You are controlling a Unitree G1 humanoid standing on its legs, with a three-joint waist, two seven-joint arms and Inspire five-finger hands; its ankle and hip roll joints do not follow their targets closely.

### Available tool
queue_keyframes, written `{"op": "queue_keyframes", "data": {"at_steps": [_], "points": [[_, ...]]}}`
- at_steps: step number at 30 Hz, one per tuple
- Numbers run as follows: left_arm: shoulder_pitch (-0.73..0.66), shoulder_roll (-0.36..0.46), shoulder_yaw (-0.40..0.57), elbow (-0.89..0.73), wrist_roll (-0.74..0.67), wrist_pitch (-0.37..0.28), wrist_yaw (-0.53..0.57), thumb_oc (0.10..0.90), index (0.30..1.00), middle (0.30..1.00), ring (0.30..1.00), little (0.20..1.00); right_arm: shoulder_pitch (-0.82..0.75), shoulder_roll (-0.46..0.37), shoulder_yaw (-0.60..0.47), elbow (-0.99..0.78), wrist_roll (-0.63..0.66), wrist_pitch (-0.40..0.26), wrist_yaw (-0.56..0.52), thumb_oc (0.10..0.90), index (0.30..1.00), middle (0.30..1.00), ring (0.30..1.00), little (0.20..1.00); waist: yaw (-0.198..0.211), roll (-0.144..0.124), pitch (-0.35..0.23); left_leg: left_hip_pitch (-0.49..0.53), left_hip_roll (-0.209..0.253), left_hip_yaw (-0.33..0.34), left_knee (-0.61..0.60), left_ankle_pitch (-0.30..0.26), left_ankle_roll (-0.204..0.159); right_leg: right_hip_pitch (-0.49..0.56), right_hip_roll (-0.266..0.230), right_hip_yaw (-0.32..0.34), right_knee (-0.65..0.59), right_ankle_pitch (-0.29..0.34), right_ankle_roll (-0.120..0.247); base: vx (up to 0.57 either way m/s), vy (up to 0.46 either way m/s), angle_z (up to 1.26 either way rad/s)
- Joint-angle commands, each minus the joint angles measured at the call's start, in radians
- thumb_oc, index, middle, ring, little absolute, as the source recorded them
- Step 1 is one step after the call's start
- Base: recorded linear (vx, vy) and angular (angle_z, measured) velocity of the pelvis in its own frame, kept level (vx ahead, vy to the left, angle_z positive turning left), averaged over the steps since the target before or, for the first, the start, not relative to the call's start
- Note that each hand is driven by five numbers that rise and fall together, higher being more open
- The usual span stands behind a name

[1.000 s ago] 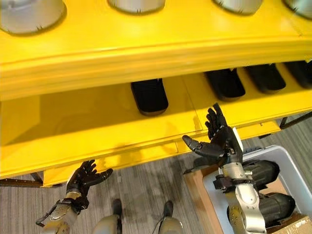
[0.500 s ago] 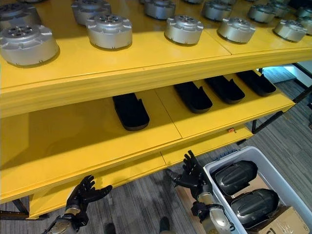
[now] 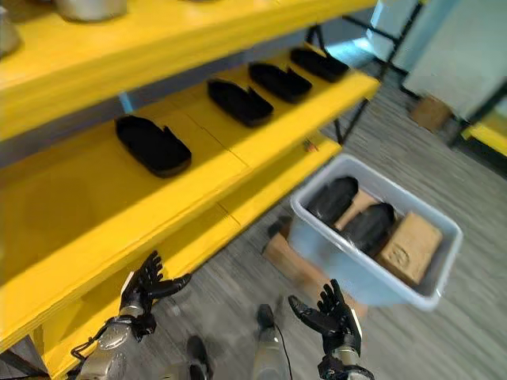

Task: Move parts from the plastic box to the shelf.

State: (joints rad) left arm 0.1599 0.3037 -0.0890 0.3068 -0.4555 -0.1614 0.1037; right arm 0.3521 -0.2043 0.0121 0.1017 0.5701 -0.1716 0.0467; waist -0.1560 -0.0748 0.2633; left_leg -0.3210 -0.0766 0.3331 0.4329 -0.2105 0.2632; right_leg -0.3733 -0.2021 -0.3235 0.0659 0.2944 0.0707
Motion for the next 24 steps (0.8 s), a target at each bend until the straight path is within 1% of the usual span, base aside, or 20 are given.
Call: {"op": "queue_keyframes", "data": {"at_steps": [1, 2, 3, 4, 5, 6, 7, 8, 10, 11, 12, 17, 21, 22, 24], "points": [[-0.042, 0.04, 0.025, -0.019, -0.005, -0.046, -0.008, 0.9, 1.0, 1.0, 1.0, 1.0, -0.145, -0.017, 0.033, -0.038, 0.019, -0.053, -0.004, 0.9, 1.0, 1.0, 1.0, 1.0, 0.057, 0.02, -0.064, 0.369, 0.155, -0.015, -0.472, 0.118, -0.249, 0.209, -0.214, 0.022, 0.116, -0.104, 0.169, -0.13, -0.023, -3.0], [-0.032, 0.035, 0.03, -0.027, -0.021, -0.041, -0.011, 0.9, 1.0, 1.0, 1.0, 1.0, -0.159, -0.018, 0.038, -0.039, 0.018, -0.05, -0.01, 0.9, 1.0, 1.0, 1.0, 1.0, 0.068, 0.01, -0.08, 0.368, 0.156, 0.014, -0.46, 0.112, -0.257, 0.258, -0.203, 0.024, 0.049, -0.091, 0.177, -0.02, -0.094, -1.19], [-0.022, 0.031, 0.035, -0.031, -0.027, -0.04, -0.012, 0.9, 1.0, 1.0, 1.0, 1.0, -0.163, -0.018, 0.036, -0.038, 0.017, -0.049, -0.01, 0.9, 1.0, 1.0, 1.0, 1.0, 0.074, 0.003, -0.086, 0.37, 0.151, 0.025, -0.458, 0.109, -0.259, 0.272, -0.2, 0.022, 0.008, -0.077, 0.182, 0.05, -0.138, -1.42], [-0.013, 0.024, 0.045, -0.025, -0.024, -0.038, -0.01, 0.9, 1.0, 1.0, 1.0, 1.0, -0.164, -0.02, 0.042, -0.034, 0.014, -0.051, -0.012, 0.9, 1.0, 1.0, 1.0, 1.0, 0.083, -0.004, -0.099, 0.369, 0.152, 0.039, -0.447, 0.106, -0.264, 0.285, -0.189, 0.019, -0.03, -0.078, 0.187, 0.24, -0.347, -1.55], [0.026, 0.008, 0.056, -0.032, -0.034, -0.037, -0.024, 0.9, 1.0, 1.0, 1.0, 1.0, -0.141, -0.039, 0.039, -0.067, 0.029, -0.043, 0.006, 0.9, 1.0, 1.0, 1.0, 1.0, 0.072, 0.002, -0.127, 0.383, 0.189, 0.06, -0.43, 0.115, -0.297, 0.316, -0.144, 0.025, -0.099, -0.088, 0.182, 0.23, -0.315, -1.36], [0.027, 0.008, 0.056, -0.032, -0.034, -0.037, -0.024, 0.9, 1.0, 1.0, 1.0, 1.0, -0.14, -0.039, 0.039, -0.068, 0.029, -0.042, 0.006, 0.9, 1.0, 1.0, 1.0, 1.0, 0.072, 0.002, -0.128, 0.383, 0.19, 0.06, -0.431, 0.115, -0.297, 0.317, -0.143, 0.025, -0.1, -0.088, 0.181, 0.24, -0.34, -0.23], [0.033, 0.0, 0.054, -0.027, -0.036, -0.035, -0.031, 0.9, 1.0, 1.0, 1.0, 1.0, -0.132, -0.044, 0.035, -0.067, 0.027, -0.041, 0.01, 0.9, 1.0, 1.0, 1.0, 1.0, 0.063, 0.011, -0.134, 0.389, 0.209, 0.064, -0.435, 0.124, -0.311, 0.326, -0.128, 0.026, -0.112, -0.109, 0.176, 0.06, -0.084, 0.23], [0.033, -0.001, 0.054, -0.027, -0.036, -0.035, -0.031, 0.9, 1.0, 1.0, 1.0, 1.0, -0.131, -0.045, 0.035, -0.067, 0.028, -0.041, 0.01, 0.9, 1.0, 1.0, 1.0, 1.0, 0.063, 0.012, -0.134, 0.389, 0.21, 0.064, -0.436, 0.124, -0.312, 0.327, -0.127, 0.026, -0.112, -0.11, 0.175, 0.09, -0.117, -0.01], [0.038, -0.009, 0.048, -0.024, -0.037, -0.033, -0.036, 0.9, 1.0, 1.0, 1.0, 1.0, -0.126, -0.051, 0.029, -0.07, 0.027, -0.041, 0.011, 0.9, 1.0, 1.0, 1.0, 1.0, 0.053, 0.024, -0.136, 0.395, 0.225, 0.067, -0.436, 0.133, -0.324, 0.327, -0.114, 0.032, -0.111, -0.127, 0.167, 0.09, -0.096, 0.06], [0.04, -0.015, 0.047, -0.025, -0.036, -0.035, -0.042, 0.9, 1.0, 1.0, 1.0, 1.0, -0.119, -0.057, 0.023, -0.081, 0.02, -0.045, 0.016, 0.9, 1.0, 1.0, 1.0, 1.0, 0.045, 0.037, -0.137, 0.399, 0.241, 0.074, -0.442, 0.142, -0.334, 0.327, -0.102, 0.033, -0.112, -0.146, 0.16, 0.08, -0.09, 0.25], [0.04, -0.016, 0.047, -0.025, -0.036, -0.035, -0.042, 0.9, 1.0, 1.0, 1.0, 1.0, -0.119, -0.058, 0.023, -0.082, 0.02, -0.045, 0.016, 0.9, 1.0, 1.0, 1.0, 1.0, 0.045, 0.038, -0.137, 0.4, 0.242, 0.074, -0.443, 0.142, -0.335, 0.327, -0.1, 0.033, -0.111, -0.147, 0.159, 0.08, -0.075, 0.08], [0.035, -0.027, 0.029, -0.025, -0.041, -0.041, -0.045, 0.9, 1.0, 1.0, 1.0, 1.0, -0.116, -0.072, 0.011, -0.097, 0.017, -0.063, 0.006, 0.9, 1.0, 1.0, 1.0, 1.0, 0.024, 0.067, -0.13, 0.407, 0.277, 0.093, -0.452, 0.172, -0.362, 0.317, -0.065, 0.055, -0.112, -0.177, 0.14, 0.05, -0.07, 0.08], [0.029, -0.03, 0.02, -0.022, -0.042, -0.045, -0.044, 0.9, 1.0, 1.0, 1.0, 1.0, -0.118, -0.075, 0.012, -0.097, 0.018, -0.07, 0.002, 0.9, 1.0, 1.0, 1.0, 1.0, 0.017, 0.077, -0.129, 0.41, 0.294, 0.102, -0.454, 0.183, -0.374, 0.313, -0.045, 0.064, -0.117, -0.187, 0.132, 0.04, -0.069, 0.01], [0.025, -0.032, 0.014, -0.019, -0.043, -0.046, -0.043, 0.9, 1.0, 1.0, 1.0, 1.0, -0.118, -0.077, 0.014, -0.101, 0.015, -0.076, -0.001, 0.9, 1.0, 1.0, 1.0, 1.0, 0.011, 0.081, -0.126, 0.415, 0.306, 0.111, -0.458, 0.193, -0.383, 0.311, -0.029, 0.071, -0.119, -0.195, 0.126, 0.05, -0.096, 0.06], [0.02, -0.033, 0.007, -0.017, -0.043, -0.048, -0.042, 0.9, 1.0, 1.0, 1.0, 1.0, -0.119, -0.08, 0.017, -0.101, 0.014, -0.08, -0.003, 0.9, 1.0, 1.0, 1.0, 1.0, 0.006, 0.086, -0.126, 0.419, 0.317, 0.118, -0.459, 0.202, -0.39, 0.311, -0.019, 0.077, -0.12, -0.201, 0.122, 0.04, -0.087, -0.06]]}}
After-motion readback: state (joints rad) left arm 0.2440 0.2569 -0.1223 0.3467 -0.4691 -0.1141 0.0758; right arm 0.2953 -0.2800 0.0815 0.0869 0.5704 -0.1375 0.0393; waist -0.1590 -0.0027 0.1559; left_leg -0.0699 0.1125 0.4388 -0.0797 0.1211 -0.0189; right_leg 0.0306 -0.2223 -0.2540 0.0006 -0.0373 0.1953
